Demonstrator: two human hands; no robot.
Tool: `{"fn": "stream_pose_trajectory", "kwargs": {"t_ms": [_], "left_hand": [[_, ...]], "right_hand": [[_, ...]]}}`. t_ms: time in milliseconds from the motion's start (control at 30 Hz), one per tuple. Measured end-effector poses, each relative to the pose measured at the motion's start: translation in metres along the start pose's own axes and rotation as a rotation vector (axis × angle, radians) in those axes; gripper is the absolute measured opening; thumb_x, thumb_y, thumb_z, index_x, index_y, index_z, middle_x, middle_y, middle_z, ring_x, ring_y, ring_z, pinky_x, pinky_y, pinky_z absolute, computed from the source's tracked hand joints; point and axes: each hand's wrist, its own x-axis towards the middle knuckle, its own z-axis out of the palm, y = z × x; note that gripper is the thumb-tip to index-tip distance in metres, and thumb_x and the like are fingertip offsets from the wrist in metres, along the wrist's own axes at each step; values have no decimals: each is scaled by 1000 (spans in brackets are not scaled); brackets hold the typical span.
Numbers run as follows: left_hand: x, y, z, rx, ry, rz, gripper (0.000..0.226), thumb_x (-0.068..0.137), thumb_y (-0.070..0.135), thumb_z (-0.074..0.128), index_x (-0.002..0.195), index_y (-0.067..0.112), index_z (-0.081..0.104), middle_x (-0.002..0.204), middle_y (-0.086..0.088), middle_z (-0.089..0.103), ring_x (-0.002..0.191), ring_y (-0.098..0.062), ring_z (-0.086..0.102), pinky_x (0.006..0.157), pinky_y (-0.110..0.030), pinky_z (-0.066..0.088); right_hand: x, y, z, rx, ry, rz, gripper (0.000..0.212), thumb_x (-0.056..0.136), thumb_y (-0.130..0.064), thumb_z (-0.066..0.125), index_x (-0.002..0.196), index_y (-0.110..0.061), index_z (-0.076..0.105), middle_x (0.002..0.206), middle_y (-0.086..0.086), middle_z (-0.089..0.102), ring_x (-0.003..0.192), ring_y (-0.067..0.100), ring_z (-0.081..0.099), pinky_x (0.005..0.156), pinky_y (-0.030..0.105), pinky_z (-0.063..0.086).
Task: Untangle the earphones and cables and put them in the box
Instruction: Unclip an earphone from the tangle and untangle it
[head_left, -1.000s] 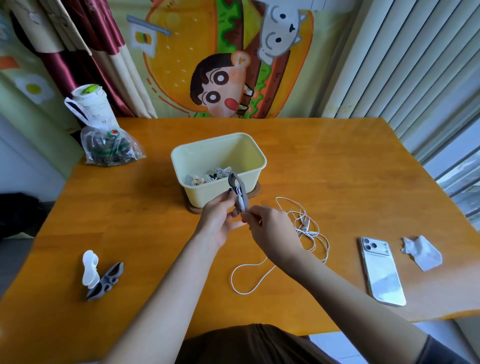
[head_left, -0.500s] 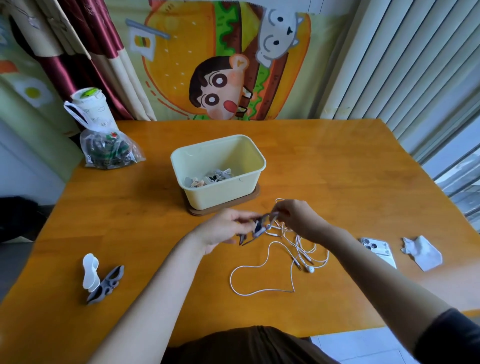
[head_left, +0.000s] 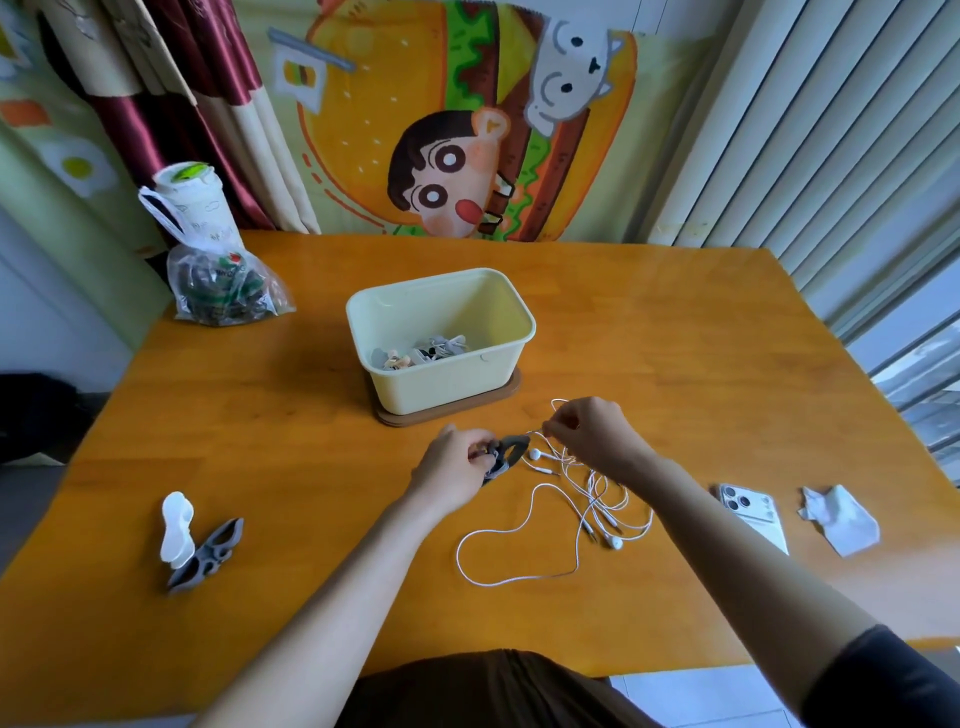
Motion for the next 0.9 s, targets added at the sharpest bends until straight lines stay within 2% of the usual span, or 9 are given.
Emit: {"fn": "stream_pose_trajectory", "kwargs": {"t_ms": [67,200,300,367,433,500,667,833,900], "left_hand": [[-1,1,0,-29,-6,13,27,97,16,53,122,20,61,104,-3,46,90,-16,51,78,-24,45],[3,-2,5,3,58,-26,26,97,21,52,122,23,60,107,-2,46,99,-21,55,91,-41,48],[8,-4,9,-30,153,-57,26,98,19,49,121,20,61,110,-5,49,101,-23,55,93,-42,47],[10,-2,10,-106,269,-40,24,98,16,50,117,16,63,110,-6,52,99,-21,57,85,-32,49],[12,3,10,-206,357,-29,19,97,13,50,108,14,66,102,-3,59,89,-15,58,67,-15,45],[12,10,6,-392,382,-59,17,97,13,49,94,15,66,88,0,63,81,-13,56,59,-16,40],[4,31,-7,-784,324,-188,25,99,18,48,80,26,63,78,4,59,76,-14,50,65,-26,42],[-8,47,-16,-848,104,-201,20,99,22,49,88,26,66,63,7,54,66,-12,46,79,-35,41],[-12,49,-21,-757,-53,-150,20,99,23,49,92,28,66,73,8,62,73,-12,51,87,-39,43]], "right_hand": [[3,4,-3,35,-13,26,21,92,-21,58,94,-4,71,76,7,64,61,14,54,58,27,47],[1,0,-2,55,11,2,20,91,-22,60,90,-6,71,74,8,64,64,19,55,62,34,48],[-5,-9,5,100,22,-25,20,92,-22,59,91,-7,71,72,4,62,60,17,53,57,27,44],[-13,-20,11,124,41,-80,19,93,-21,57,92,-9,71,74,2,62,57,12,51,53,15,38],[-23,-30,23,152,57,-170,18,94,-19,54,94,-10,70,81,3,65,63,13,55,58,17,41],[-33,-38,35,187,58,-238,18,95,-16,52,98,-8,69,83,3,64,67,14,56,64,21,43],[-42,-37,52,312,100,-215,19,96,-16,51,98,-9,69,76,-2,59,61,8,55,59,14,45],[-36,-23,52,303,135,-108,21,98,-16,47,94,-11,67,73,-3,58,56,2,51,54,13,42],[-30,-14,46,270,152,-63,22,98,-15,46,91,-10,67,72,-1,58,56,1,48,53,10,39]]}}
